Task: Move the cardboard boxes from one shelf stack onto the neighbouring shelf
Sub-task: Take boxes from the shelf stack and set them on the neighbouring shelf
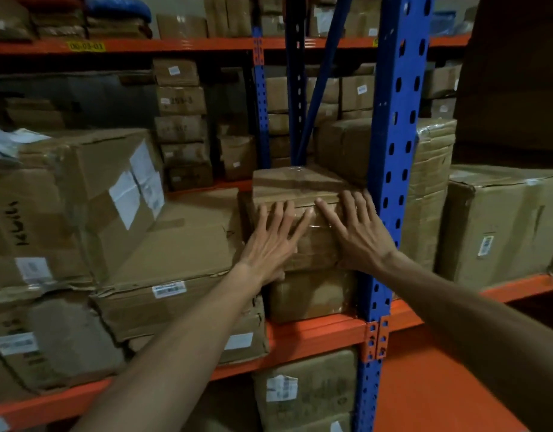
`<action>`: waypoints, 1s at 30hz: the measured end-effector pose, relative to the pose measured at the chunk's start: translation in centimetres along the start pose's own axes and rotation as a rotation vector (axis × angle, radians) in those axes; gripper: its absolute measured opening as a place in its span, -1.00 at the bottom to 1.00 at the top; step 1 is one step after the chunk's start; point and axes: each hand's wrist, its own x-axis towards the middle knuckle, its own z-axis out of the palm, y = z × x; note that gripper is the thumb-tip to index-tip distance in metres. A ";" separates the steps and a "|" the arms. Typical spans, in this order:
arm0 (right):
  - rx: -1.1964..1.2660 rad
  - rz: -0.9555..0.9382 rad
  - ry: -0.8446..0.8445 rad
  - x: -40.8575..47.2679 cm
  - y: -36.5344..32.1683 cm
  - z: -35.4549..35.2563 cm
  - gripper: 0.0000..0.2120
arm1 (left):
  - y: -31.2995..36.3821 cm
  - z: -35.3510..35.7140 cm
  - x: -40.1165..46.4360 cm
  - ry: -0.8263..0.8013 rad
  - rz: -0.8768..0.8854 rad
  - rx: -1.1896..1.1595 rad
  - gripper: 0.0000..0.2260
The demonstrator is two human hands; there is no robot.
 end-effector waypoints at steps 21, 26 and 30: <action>0.174 -0.492 0.580 12.5 -5.5 -13.6 -0.09 | -11.2 -1.7 -6.0 0.413 -0.630 -0.213 -0.02; -0.006 -0.660 0.672 16.5 -15.1 -22.3 0.10 | -16.8 -2.5 -14.7 0.403 -1.094 -0.245 0.19; -0.280 -0.744 0.671 17.6 -22.8 -27.5 0.20 | -19.6 -1.3 -19.8 0.241 -1.402 -0.546 0.17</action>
